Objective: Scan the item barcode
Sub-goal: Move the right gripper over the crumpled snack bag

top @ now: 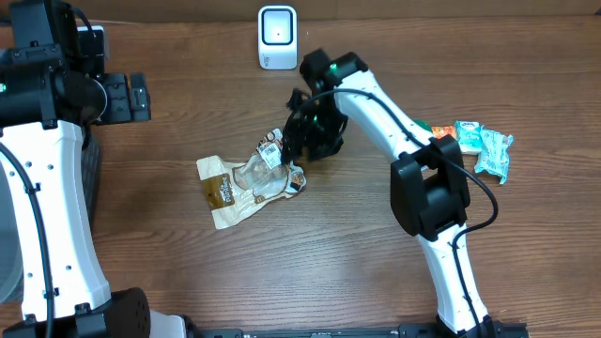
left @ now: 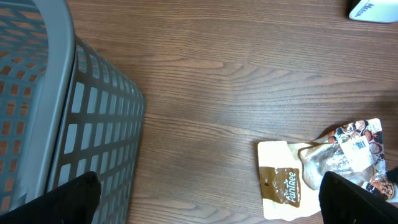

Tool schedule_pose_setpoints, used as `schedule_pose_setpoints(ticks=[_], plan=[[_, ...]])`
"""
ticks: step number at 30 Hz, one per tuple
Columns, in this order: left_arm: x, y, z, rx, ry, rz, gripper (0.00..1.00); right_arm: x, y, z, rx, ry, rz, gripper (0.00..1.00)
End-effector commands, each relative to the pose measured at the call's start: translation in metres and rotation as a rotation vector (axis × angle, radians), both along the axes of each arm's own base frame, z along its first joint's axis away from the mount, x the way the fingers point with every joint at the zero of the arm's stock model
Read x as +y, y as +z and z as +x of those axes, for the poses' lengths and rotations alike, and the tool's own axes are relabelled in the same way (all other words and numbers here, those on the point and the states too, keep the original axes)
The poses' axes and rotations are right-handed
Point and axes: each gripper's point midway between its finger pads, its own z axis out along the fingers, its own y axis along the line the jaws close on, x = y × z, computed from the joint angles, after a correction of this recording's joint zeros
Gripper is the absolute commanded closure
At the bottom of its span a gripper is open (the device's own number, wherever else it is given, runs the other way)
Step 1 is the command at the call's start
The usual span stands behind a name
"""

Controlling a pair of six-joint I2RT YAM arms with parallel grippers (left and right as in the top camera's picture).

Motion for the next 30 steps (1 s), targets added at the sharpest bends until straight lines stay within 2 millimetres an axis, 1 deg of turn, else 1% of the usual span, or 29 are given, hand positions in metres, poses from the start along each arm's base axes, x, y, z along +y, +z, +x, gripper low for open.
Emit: schedule_pose_setpoints(ticks=[1, 4, 7, 8, 12, 15, 21, 23, 24, 25, 28, 30], plan=[[0.003, 0.005, -0.001, -0.014, -0.005, 0.012, 0.00, 0.006, -0.013, -0.019, 0.054, 0.043, 0.048, 0.51], [0.003, 0.005, -0.001, -0.014, -0.005, 0.012, 0.00, -0.003, -0.033, -0.024, 0.094, -0.012, 0.002, 0.55], [0.003, 0.005, -0.001, -0.014, -0.005, 0.012, 0.00, -0.007, -0.041, -0.028, 0.119, -0.027, 0.006, 0.64], [0.003, 0.005, -0.001, -0.014, -0.005, 0.012, 0.01, -0.007, -0.041, -0.028, 0.121, -0.028, 0.010, 0.66], [0.003, 0.005, -0.001, -0.014, -0.005, 0.012, 0.00, -0.007, -0.041, -0.028, 0.121, -0.028, 0.010, 0.68], [0.003, 0.005, -0.001, -0.014, -0.005, 0.012, 0.00, -0.003, -0.038, -0.030, 0.135, -0.030, 0.036, 0.75], [0.003, 0.005, -0.001, -0.014, -0.005, 0.012, 0.01, -0.002, -0.037, -0.031, 0.144, -0.031, 0.041, 0.76], [0.003, 0.005, -0.001, -0.014, -0.005, 0.012, 0.00, 0.000, -0.035, -0.033, 0.159, -0.034, 0.059, 0.81], [0.003, 0.005, -0.001, -0.014, -0.005, 0.012, 0.01, 0.002, -0.033, -0.035, 0.172, -0.037, 0.073, 0.92], [0.003, 0.005, -0.001, -0.014, -0.005, 0.012, 0.01, 0.003, -0.032, -0.036, 0.179, -0.038, 0.081, 0.96], [0.003, 0.005, -0.001, -0.014, -0.005, 0.012, 0.00, 0.003, -0.031, -0.037, 0.186, -0.039, 0.083, 0.96], [0.003, 0.005, -0.001, -0.014, -0.005, 0.012, 0.01, -0.001, -0.031, -0.032, 0.173, -0.046, 0.072, 0.96]])
